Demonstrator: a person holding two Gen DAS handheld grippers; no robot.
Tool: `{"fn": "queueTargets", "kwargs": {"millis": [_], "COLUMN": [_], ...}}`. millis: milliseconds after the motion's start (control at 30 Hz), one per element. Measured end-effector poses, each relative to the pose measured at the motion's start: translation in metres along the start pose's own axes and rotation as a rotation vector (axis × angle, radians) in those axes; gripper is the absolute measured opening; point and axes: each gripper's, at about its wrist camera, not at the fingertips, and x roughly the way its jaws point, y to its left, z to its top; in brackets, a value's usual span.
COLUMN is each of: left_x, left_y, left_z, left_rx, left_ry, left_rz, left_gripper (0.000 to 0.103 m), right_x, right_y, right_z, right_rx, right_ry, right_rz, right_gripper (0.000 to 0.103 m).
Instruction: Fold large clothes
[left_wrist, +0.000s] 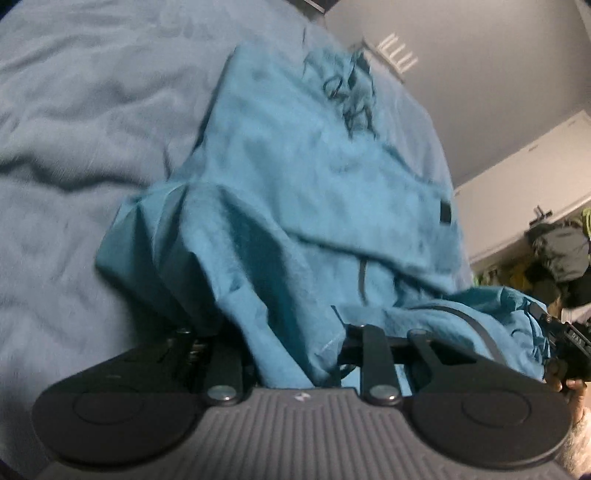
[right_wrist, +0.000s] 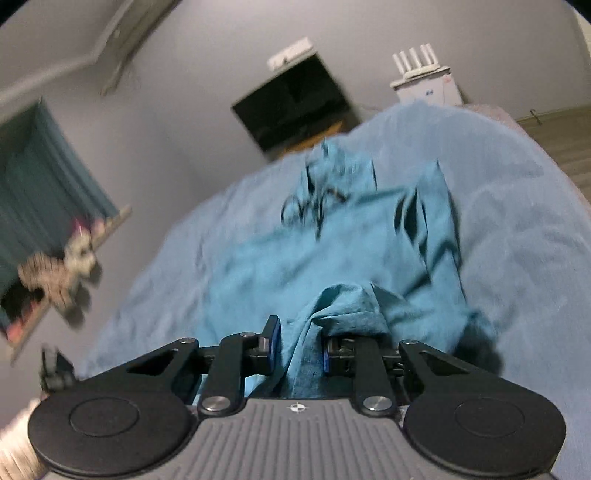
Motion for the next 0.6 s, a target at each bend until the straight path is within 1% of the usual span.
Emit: {"fn": "queueTargets", "kwargs": {"millis": [133, 233, 300, 367, 500, 533, 600], "left_x": [0.002, 0.017, 0.032, 0.052, 0.087, 0.095, 0.107], "left_y": [-0.007, -0.013, -0.014, -0.017, -0.017, -0.016, -0.009], "left_z": [0.040, 0.074, 0.101, 0.127, 0.174, 0.184, 0.201], "left_rx": [-0.041, -0.092, -0.123, -0.142, -0.202, -0.231, -0.289], "left_ry": [-0.087, -0.148, -0.173, -0.202, -0.285, -0.298, -0.286], "left_rz": [-0.047, -0.058, -0.044, -0.021, 0.006, 0.012, 0.029], "left_gripper": [0.020, 0.020, 0.020, 0.020, 0.021, 0.021, 0.025], "right_x": [0.026, 0.049, 0.070, 0.093, 0.143, 0.155, 0.177], "right_y": [-0.013, -0.026, -0.041, -0.054, -0.071, -0.076, -0.084], "right_z": [0.038, 0.065, 0.085, 0.103, 0.134, 0.139, 0.144], "right_rx": [0.049, 0.107, 0.175, 0.218, 0.241, 0.243, 0.248], "right_ry": [-0.047, -0.080, -0.101, -0.119, -0.185, -0.200, -0.216], "right_rz": [-0.005, -0.031, -0.053, -0.080, -0.161, -0.188, -0.227], "right_gripper": [0.022, 0.022, 0.022, 0.022, 0.022, 0.023, 0.029]}}
